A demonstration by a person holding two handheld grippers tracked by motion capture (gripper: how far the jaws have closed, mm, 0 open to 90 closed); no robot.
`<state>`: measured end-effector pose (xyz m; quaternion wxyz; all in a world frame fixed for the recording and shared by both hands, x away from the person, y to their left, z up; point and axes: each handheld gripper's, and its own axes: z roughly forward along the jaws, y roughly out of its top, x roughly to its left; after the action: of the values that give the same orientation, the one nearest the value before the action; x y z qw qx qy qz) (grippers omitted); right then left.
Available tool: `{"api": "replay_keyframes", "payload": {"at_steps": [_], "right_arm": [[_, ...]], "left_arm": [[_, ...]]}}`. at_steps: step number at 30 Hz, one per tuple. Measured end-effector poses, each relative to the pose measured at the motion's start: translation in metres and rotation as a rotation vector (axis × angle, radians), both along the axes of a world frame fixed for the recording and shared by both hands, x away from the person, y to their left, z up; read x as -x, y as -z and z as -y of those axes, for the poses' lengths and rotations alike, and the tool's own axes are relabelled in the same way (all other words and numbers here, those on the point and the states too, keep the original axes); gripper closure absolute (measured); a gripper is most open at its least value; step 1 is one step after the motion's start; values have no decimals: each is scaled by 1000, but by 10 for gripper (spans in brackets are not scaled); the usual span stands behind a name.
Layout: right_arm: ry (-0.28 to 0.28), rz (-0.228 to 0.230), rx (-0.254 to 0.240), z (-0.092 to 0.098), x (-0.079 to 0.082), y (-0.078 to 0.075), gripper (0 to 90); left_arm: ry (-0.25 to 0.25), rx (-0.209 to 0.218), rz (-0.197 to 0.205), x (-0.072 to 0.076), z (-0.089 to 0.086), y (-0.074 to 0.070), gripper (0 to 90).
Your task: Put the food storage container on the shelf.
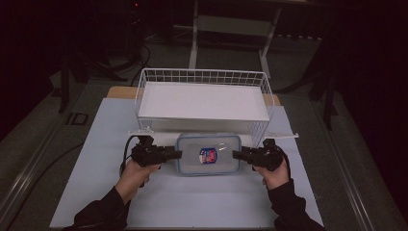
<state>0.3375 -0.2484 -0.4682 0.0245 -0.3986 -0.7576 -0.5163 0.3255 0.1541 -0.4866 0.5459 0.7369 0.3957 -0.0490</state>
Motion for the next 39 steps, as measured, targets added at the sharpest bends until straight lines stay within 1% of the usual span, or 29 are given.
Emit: {"api": "replay_keyframes", "payload": {"at_steps": [4, 6, 7, 10, 12, 15, 16, 17, 18, 19, 20, 21, 22, 23, 26, 28, 30, 33, 34, 35, 36, 39], "right_arm": [[4, 10, 8, 0, -9, 3, 522], [8, 13, 10, 0, -12, 4, 520], [11, 16, 8, 0, -14, 5, 519], [19, 23, 12, -1, -20, 10, 516], [28, 16, 6, 0, -24, 15, 516], [35, 10, -9, 3, -29, 20, 515], [37, 14, -12, 3, -31, 22, 514], [39, 15, -12, 3, -32, 23, 514], [41, 17, -10, 3, -33, 23, 514], [44, 18, -8, 2, -34, 24, 513], [44, 18, -8, 2, -34, 24, 513], [46, 27, 2, 1, -36, 25, 513], [45, 33, 12, 1, -38, 26, 512], [46, 23, 5, 1, -39, 26, 513], [43, 12, -2, 3, -44, 27, 510], [41, 18, 2, 2, -45, 27, 508], [43, 20, 2, 2, -45, 27, 505], [53, 29, -9, 2, -44, 29, 493], [67, 38, -1, 2, -43, 29, 491], [82, 55, 22, 0, -42, 28, 490], [88, 65, 32, -2, -41, 28, 503], [113, 83, 43, -4, -40, 27, 487]], "left_arm": [[-10, -24, 17, -7, 4, 3, 567], [-13, -25, 27, -10, 4, 4, 567], [-21, -24, 30, -13, 4, 6, 566], [-35, -44, 47, -17, 7, 9, 559], [-43, -42, 50, -19, 8, 12, 558], [-57, -33, 65, -23, 11, 15, 557], [-66, -40, 75, -24, 12, 15, 555], [-74, -41, 72, -25, 13, 15, 552], [-75, -54, 83, -27, 13, 16, 549], [-95, -62, 71, -27, 16, 17, 544], [-95, -62, 71, -27, 16, 17, 540], [-93, -63, 73, -30, 16, 20, 540], [-96, -56, 79, -31, 15, 21, 539], [-98, -53, 80, -31, 16, 21, 540], [-104, -56, 69, -32, 18, 19, 539], [-103, -54, 71, -32, 18, 19, 538], [-106, -60, 89, -31, 17, 20, 537], [-114, -45, 87, -32, 17, 23, 533], [-114, -38, 79, -34, 17, 25, 530], [-117, -31, 85, -35, 17, 27, 518], [-128, -23, 79, -35, 17, 28, 510], [-143, -6, 70, -36, 19, 30, 492]]}}
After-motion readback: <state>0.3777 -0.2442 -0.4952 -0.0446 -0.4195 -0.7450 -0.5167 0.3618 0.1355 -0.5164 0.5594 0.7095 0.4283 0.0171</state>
